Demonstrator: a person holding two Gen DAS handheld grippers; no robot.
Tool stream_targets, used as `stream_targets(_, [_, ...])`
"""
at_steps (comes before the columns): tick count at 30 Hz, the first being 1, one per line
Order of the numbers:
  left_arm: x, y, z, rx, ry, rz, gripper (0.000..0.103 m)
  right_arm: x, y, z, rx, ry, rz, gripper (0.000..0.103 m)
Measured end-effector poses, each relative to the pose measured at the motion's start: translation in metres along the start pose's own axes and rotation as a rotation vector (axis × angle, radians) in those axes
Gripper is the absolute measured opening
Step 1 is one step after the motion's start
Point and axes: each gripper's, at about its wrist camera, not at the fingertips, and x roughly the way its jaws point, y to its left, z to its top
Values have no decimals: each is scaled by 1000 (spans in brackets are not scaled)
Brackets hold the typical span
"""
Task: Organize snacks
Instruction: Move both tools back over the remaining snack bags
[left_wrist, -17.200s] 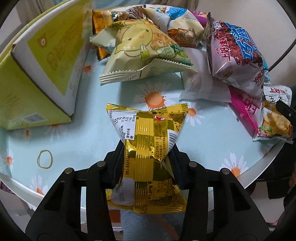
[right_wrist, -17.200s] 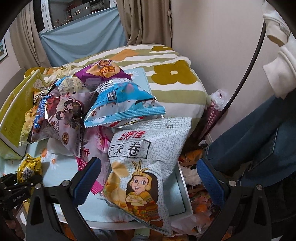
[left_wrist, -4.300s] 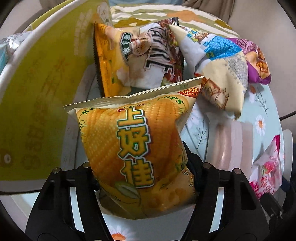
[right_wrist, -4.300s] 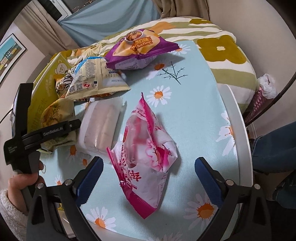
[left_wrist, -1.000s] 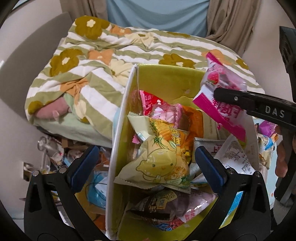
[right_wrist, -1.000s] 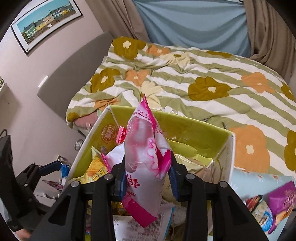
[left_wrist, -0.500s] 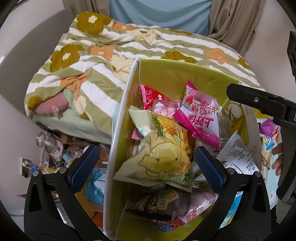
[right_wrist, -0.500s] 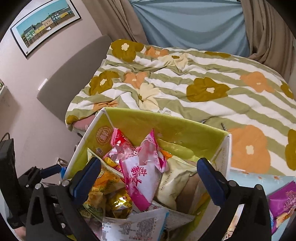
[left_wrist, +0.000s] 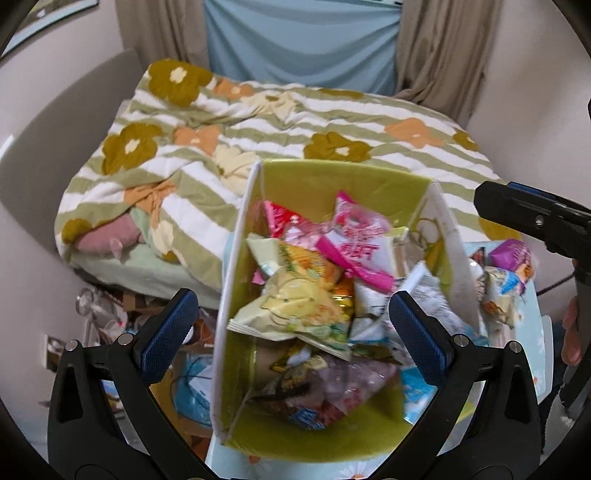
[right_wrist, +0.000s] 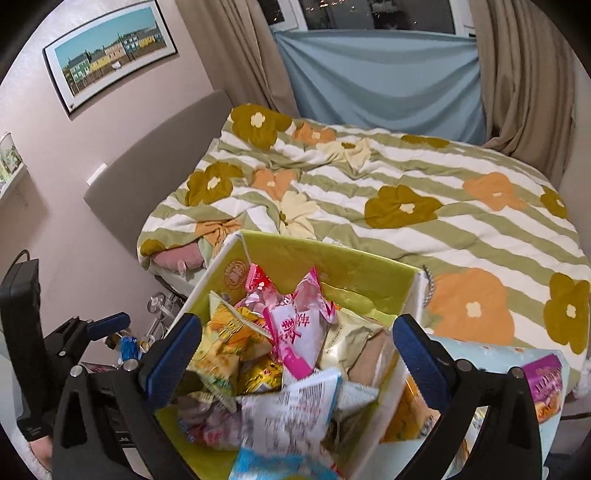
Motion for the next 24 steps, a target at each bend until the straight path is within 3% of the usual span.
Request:
stream_targets(7, [-27,-35,3,84,-62,-96,103,-62,-23,-20,96,-83,-18,103])
stream_targets(17, [-29,-127,12,171,-63,-211,103,-146,-99,-52,150,-165,-307,103])
stream_targets(24, [-2,-208,4,175,6,-252,103,-155,-185,-73,225,-106,-299,103])
